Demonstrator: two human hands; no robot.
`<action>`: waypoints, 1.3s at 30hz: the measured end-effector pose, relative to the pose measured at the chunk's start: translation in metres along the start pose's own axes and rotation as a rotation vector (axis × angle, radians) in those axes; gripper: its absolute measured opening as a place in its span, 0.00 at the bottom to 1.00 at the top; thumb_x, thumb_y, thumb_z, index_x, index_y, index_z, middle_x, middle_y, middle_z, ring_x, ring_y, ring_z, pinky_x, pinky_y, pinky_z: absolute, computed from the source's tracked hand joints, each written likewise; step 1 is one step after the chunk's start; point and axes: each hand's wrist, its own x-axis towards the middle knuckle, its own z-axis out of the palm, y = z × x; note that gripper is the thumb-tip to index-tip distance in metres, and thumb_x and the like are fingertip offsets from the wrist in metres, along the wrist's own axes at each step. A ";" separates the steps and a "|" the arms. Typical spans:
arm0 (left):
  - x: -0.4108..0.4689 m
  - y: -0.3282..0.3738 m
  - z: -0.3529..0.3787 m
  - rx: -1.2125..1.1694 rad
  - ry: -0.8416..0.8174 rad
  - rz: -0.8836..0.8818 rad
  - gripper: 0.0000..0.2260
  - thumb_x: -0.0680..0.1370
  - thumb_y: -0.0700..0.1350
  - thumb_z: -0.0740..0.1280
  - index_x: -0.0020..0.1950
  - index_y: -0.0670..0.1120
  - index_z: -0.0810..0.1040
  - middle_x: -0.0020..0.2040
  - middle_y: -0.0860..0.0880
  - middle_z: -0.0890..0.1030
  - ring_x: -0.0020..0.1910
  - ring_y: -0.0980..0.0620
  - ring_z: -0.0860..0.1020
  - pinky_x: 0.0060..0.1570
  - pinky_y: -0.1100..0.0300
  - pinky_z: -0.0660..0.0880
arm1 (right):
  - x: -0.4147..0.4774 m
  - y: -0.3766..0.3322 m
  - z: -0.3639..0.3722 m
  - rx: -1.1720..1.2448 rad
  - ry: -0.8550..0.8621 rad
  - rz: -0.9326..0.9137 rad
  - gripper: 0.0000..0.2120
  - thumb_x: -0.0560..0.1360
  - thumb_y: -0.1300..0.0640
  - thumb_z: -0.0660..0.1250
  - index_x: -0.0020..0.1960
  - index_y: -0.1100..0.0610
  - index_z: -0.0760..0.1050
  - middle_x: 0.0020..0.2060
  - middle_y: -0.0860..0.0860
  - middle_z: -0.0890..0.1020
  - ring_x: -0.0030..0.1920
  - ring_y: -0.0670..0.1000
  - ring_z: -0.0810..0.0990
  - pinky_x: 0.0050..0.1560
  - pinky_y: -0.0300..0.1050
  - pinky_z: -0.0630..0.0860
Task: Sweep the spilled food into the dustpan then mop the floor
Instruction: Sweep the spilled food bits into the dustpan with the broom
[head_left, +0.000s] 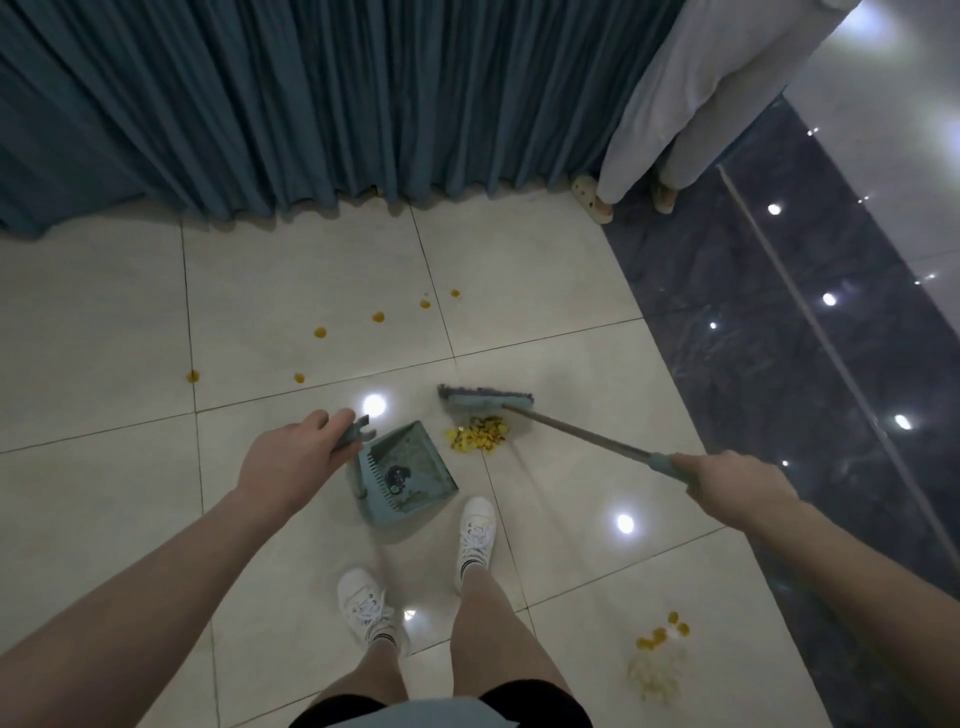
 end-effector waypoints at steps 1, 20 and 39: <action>-0.001 0.000 0.000 0.000 -0.007 -0.004 0.13 0.75 0.55 0.68 0.49 0.48 0.70 0.34 0.48 0.75 0.22 0.45 0.73 0.19 0.59 0.69 | -0.001 0.000 0.007 0.088 -0.021 0.038 0.16 0.79 0.52 0.59 0.67 0.43 0.70 0.44 0.49 0.79 0.42 0.51 0.79 0.45 0.48 0.80; -0.024 0.006 0.012 0.014 -0.023 0.013 0.14 0.75 0.52 0.70 0.48 0.46 0.69 0.32 0.47 0.73 0.20 0.46 0.69 0.19 0.63 0.64 | -0.009 -0.100 0.101 0.760 -0.252 0.410 0.08 0.78 0.63 0.60 0.53 0.65 0.74 0.39 0.60 0.80 0.24 0.53 0.77 0.19 0.38 0.69; -0.030 0.016 0.013 -0.021 -0.026 0.004 0.13 0.77 0.52 0.67 0.50 0.47 0.66 0.34 0.45 0.73 0.22 0.44 0.71 0.22 0.63 0.60 | -0.087 -0.205 0.087 0.655 -0.403 0.139 0.13 0.76 0.65 0.58 0.59 0.60 0.72 0.44 0.56 0.78 0.30 0.52 0.80 0.24 0.41 0.76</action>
